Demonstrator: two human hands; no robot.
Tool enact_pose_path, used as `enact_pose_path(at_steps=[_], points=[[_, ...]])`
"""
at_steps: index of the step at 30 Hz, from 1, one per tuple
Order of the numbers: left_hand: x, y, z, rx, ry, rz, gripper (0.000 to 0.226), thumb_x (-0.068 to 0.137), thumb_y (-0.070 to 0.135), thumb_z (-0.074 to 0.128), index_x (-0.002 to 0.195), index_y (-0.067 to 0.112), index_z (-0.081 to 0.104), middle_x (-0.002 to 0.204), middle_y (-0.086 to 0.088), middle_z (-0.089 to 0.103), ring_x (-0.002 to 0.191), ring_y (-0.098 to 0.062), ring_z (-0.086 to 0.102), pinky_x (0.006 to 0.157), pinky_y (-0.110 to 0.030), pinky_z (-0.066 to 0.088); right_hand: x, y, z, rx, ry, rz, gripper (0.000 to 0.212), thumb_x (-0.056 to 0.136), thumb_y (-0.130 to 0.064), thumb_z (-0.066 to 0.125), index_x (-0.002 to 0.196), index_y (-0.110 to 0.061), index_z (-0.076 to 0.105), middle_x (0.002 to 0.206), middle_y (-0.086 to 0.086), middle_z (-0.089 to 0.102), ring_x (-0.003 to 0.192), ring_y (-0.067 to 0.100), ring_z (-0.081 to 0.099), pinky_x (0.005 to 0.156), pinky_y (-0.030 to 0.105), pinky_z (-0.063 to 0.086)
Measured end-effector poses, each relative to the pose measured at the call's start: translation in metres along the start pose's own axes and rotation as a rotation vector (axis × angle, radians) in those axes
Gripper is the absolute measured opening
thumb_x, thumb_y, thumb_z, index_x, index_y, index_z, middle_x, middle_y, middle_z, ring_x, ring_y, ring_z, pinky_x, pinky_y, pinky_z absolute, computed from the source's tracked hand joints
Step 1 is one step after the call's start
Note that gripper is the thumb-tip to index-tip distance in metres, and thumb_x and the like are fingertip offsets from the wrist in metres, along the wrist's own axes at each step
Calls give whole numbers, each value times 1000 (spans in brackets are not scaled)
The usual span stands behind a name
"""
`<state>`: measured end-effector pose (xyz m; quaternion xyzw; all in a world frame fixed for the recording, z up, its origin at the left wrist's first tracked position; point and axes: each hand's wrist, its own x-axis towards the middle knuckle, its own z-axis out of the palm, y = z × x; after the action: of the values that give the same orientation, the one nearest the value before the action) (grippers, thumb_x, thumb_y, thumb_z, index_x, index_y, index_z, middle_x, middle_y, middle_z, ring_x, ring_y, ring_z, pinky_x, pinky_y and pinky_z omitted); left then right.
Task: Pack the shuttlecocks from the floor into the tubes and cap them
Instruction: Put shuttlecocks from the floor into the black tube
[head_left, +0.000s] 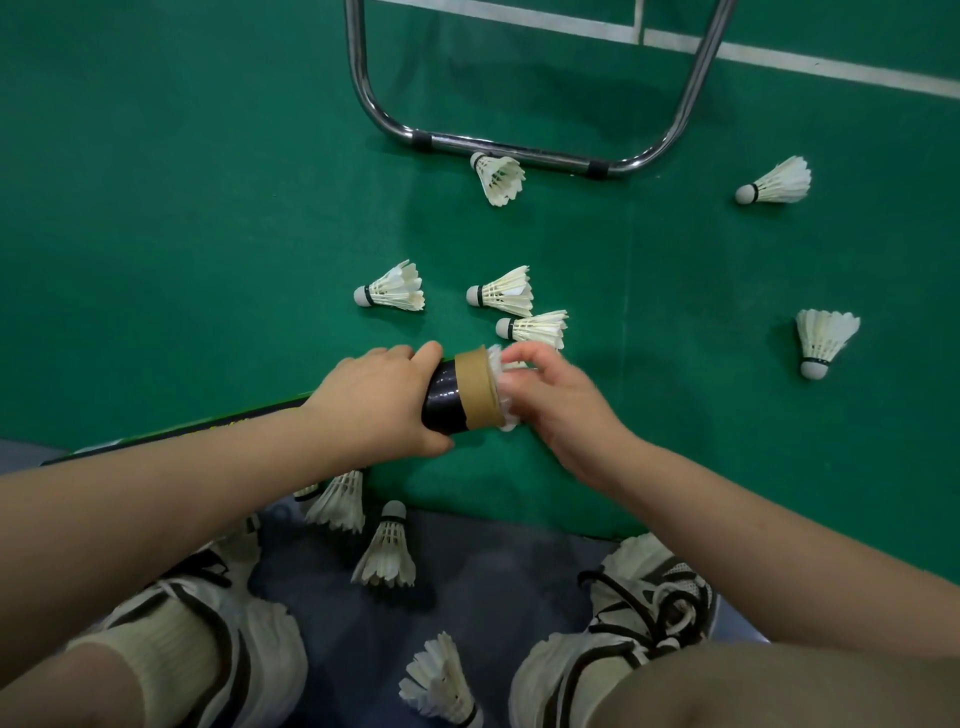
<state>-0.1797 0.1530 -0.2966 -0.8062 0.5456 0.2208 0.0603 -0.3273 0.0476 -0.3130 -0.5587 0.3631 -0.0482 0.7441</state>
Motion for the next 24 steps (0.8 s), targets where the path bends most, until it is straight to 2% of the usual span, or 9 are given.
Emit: enact_pose_path(at_steps=[2, 4, 8, 12, 14, 16, 18, 20, 24], points=[[-1, 1, -1, -17, -1, 1, 59, 65, 58, 68, 100, 22, 37, 87, 4, 45, 79, -19, 45, 67, -32, 41, -3, -3, 4, -105, -168, 14, 20, 83, -28, 56, 102, -22, 58, 87, -6, 60, 73, 2, 54, 68, 12, 42], [-3, 1, -3, -9, 11, 12, 59, 65, 58, 67, 101, 22, 37, 86, 4, 44, 78, -18, 44, 67, -32, 41, -2, -11, 1, -159, -338, 47, 28, 79, -32, 54, 105, -23, 60, 97, -10, 64, 85, -4, 58, 77, 5, 41], [-6, 9, -7, 18, 58, 99, 57, 68, 59, 63, 102, 21, 37, 83, 5, 41, 76, -18, 42, 65, -31, 36, 0, -18, 0, -213, -507, 145, 36, 69, -21, 62, 105, -20, 62, 109, -1, 65, 102, 8, 59, 99, 22, 41], [-8, 6, -11, 51, 33, 132, 58, 68, 58, 62, 106, 21, 39, 87, 4, 44, 83, -21, 48, 66, -31, 35, 3, -19, 9, -222, -592, 197, 39, 68, -16, 63, 107, -20, 61, 110, 0, 65, 103, 9, 60, 99, 21, 43], [-10, -2, -15, 77, 15, 141, 59, 67, 58, 62, 107, 21, 40, 91, 2, 49, 84, -21, 50, 66, -31, 38, 3, -22, 19, -162, -557, 177, 37, 67, -13, 61, 103, -19, 61, 101, -3, 66, 92, 4, 62, 88, 14, 47], [-12, -14, -25, 80, 1, 140, 60, 65, 59, 64, 105, 21, 40, 91, 2, 52, 80, -20, 50, 66, -32, 42, 4, -27, 31, -179, -445, 139, 32, 72, -7, 66, 102, -14, 63, 98, 1, 67, 86, 5, 62, 84, 16, 48], [-18, -32, -39, 86, -5, 130, 58, 62, 58, 66, 100, 23, 40, 87, 3, 51, 79, -20, 52, 66, -32, 46, 6, -39, 39, -345, -333, 64, 26, 80, -7, 65, 106, -10, 65, 109, 10, 68, 97, 16, 62, 94, 28, 46], [-27, -52, -53, 131, -1, 127, 54, 63, 57, 66, 95, 26, 35, 83, 6, 48, 76, -19, 50, 65, -31, 46, 7, -54, 40, -503, -303, -5, 17, 81, -16, 66, 97, -22, 67, 107, 5, 70, 104, 19, 63, 102, 36, 44], [-45, -89, -69, 254, -12, 115, 54, 63, 58, 65, 91, 29, 30, 83, 6, 49, 73, -19, 50, 61, -30, 43, 0, -90, 33, -712, -350, 7, 14, 86, -19, 63, 89, -32, 67, 99, -9, 71, 102, 9, 64, 101, 31, 44]])
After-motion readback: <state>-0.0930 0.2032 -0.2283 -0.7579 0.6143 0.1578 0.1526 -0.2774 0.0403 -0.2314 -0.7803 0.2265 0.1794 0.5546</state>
